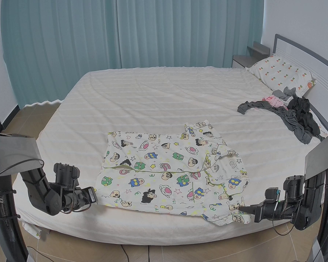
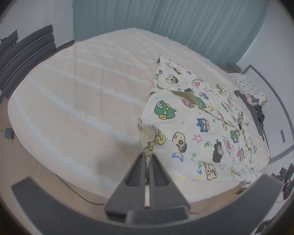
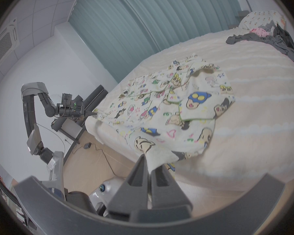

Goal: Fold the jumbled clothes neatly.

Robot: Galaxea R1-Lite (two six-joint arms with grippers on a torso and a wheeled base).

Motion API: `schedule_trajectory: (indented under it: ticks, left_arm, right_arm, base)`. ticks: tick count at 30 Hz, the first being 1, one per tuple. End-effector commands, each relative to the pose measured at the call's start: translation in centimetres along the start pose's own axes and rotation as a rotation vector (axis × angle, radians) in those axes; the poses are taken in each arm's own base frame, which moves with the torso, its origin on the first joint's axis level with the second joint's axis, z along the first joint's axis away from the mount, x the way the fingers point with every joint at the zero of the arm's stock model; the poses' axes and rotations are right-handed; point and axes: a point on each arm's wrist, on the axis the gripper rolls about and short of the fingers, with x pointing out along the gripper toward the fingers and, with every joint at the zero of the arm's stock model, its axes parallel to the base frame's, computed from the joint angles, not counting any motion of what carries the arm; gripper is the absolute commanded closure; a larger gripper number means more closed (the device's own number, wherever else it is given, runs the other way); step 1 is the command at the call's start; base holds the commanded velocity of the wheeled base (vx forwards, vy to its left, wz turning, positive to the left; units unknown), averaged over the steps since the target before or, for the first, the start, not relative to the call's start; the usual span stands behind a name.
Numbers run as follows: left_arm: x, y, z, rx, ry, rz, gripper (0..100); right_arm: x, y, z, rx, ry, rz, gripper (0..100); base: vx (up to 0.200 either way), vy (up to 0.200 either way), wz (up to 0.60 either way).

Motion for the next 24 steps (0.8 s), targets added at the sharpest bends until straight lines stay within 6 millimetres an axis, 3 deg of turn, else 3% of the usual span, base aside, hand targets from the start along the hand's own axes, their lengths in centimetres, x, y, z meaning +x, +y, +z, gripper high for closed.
schedule_trajectory:
  ticks: [1, 8, 24]
  left_arm:
    - [0.0, -2.0, 3.7, -0.063, -0.057, -0.033, 100]
    - [0.4, -2.8, 5.3, -0.070, -0.026, -0.016, 100]
    - [4.9, -3.4, 7.9, -0.160, 0.037, 0.030, 100]
  right_arm:
    - [1.1, -0.7, 2.4, -0.011, -0.103, -0.006, 100]
    - [2.4, -1.8, 3.5, -0.011, -0.146, -0.011, 100]
    - [5.0, -3.4, 7.8, 0.081, -0.217, -0.025, 100]
  base:
    - [0.000, 0.000, 0.00]
    - [0.000, 0.000, 0.00]
    - [0.000, 0.000, 0.00]
